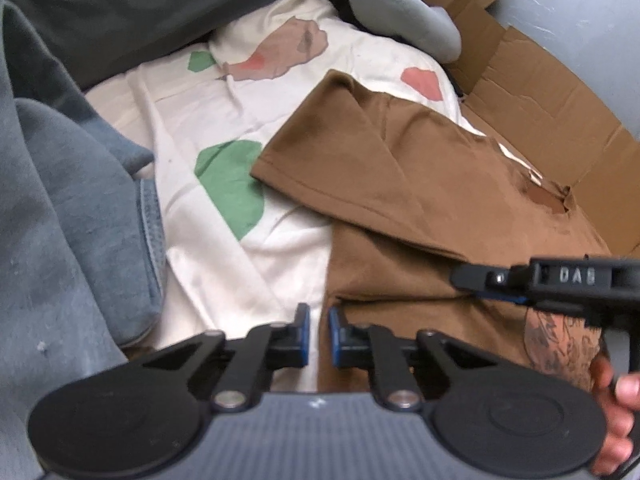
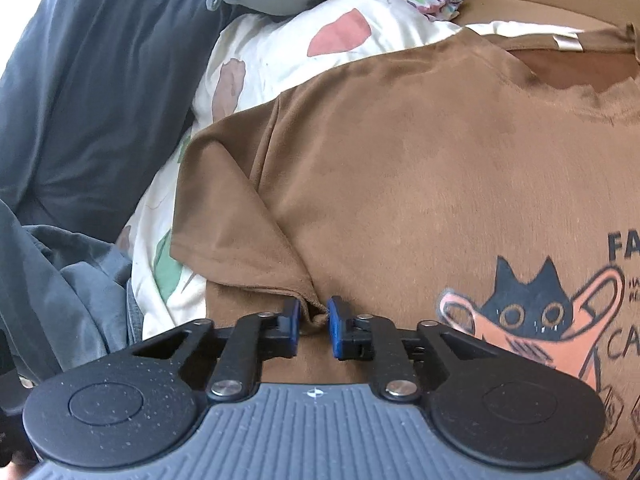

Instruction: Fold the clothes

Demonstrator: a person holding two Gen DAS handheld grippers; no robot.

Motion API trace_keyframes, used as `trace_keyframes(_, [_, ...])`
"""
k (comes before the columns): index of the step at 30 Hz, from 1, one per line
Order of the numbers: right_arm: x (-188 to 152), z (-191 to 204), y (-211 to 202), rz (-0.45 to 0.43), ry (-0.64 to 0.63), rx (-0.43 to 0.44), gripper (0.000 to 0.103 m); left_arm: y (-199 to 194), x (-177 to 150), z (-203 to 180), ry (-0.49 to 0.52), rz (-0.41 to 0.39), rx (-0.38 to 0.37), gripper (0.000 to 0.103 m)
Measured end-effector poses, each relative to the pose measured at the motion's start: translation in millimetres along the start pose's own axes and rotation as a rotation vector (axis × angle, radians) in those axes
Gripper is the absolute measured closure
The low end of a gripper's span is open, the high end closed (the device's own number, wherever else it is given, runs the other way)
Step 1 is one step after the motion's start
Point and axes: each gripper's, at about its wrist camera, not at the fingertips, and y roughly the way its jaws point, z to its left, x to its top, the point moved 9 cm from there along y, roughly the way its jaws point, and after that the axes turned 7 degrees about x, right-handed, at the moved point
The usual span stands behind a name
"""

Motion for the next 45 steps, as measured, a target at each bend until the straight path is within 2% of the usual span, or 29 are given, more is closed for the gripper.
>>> trace_keyframes(3, [2, 3, -4, 0.005, 0.009, -0.002, 0.096, 0, 0, 1, -0.009, 0.004, 0.004, 0.095])
trace_keyframes(8, [-2, 11, -15, 0.003, -0.004, -0.006, 0.097, 0, 1, 1, -0.008, 0.010, 0.015, 0.096])
trace_keyframes(15, [-13, -6, -16, 0.010, 0.032, -0.061, 0.097, -4, 1, 5, -0.011, 0.019, 0.020, 0.094])
trace_keyframes(21, [-17, -19, -24, -0.003, 0.070, -0.053, 0.094, -9, 3, 7, 0.003, 0.027, 0.038, 0.094])
trace_keyframes(24, [-20, -25, -31, -0.010, 0.073, -0.048, 0.094, -11, 4, 14, 0.001, 0.032, 0.096, 0.097])
trace_keyframes(29, [-21, -32, -48, -0.036, 0.096, -0.019, 0.096, -26, 13, 23, -0.019, 0.007, 0.087, 0.096])
trace_keyframes(31, [-21, -35, -54, -0.046, 0.107, -0.009, 0.095, -30, 20, 24, -0.027, -0.010, 0.077, 0.091])
trace_keyframes(35, [-20, -37, -64, -0.063, 0.118, 0.003, 0.095, -27, 40, 20, -0.033, -0.047, 0.068, 0.087])
trace_keyframes(39, [-23, -36, -69, -0.059, 0.108, 0.010, 0.092, -19, 57, 15, -0.035, -0.084, 0.059, 0.072])
trace_keyframes(40, [-24, -35, -71, -0.057, 0.107, 0.012, 0.087, -17, 61, 14, -0.030, -0.094, 0.061, 0.070])
trace_keyframes(41, [-25, -35, -71, -0.055, 0.105, 0.013, 0.079, -14, 64, 14, -0.026, -0.102, 0.067, 0.070])
trace_keyframes(45, [-31, -31, -71, -0.044, 0.084, 0.014, 0.076, 0, 74, 17, -0.020, -0.119, 0.094, 0.073])
